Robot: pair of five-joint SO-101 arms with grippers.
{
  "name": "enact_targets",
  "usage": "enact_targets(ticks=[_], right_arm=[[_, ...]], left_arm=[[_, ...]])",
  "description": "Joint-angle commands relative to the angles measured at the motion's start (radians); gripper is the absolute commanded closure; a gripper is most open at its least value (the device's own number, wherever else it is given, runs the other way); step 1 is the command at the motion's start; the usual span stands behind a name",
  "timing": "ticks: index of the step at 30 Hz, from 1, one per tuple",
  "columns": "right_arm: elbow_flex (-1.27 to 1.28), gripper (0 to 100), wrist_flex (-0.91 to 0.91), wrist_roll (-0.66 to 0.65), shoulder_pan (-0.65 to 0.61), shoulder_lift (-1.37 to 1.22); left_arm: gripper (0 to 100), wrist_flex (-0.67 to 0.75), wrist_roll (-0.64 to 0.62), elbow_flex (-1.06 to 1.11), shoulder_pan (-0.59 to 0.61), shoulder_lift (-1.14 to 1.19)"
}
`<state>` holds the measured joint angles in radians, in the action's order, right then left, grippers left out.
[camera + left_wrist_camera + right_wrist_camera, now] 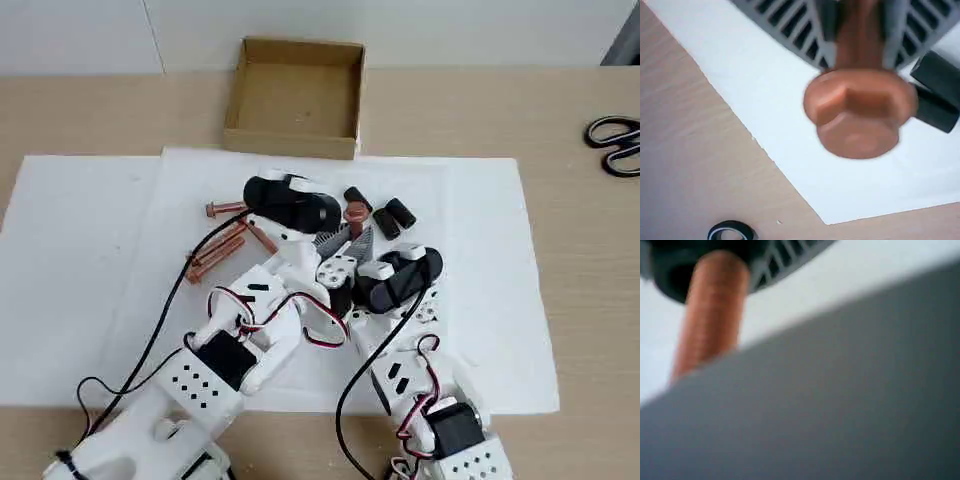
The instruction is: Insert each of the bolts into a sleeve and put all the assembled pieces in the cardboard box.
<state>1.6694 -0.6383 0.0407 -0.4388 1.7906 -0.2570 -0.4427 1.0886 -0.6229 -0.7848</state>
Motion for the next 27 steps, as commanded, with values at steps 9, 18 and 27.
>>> enact_targets(ticks=[9, 18, 27], right_arm=[[-0.011, 98.5, 0.025, 0.009, -0.002, 0.018], [-0.011, 98.5, 0.025, 0.009, -0.001, 0.018], [-0.011, 98.5, 0.025, 0.009, -0.001, 0.018]], left_arm=[[100, 0.041, -0.005, -0.051, 0.000, -0.009], [100, 0.118, -0.003, -0.047, 0.035, 0.000], [100, 0.123, -0.008, 0.010, 0.037, -0.002]])
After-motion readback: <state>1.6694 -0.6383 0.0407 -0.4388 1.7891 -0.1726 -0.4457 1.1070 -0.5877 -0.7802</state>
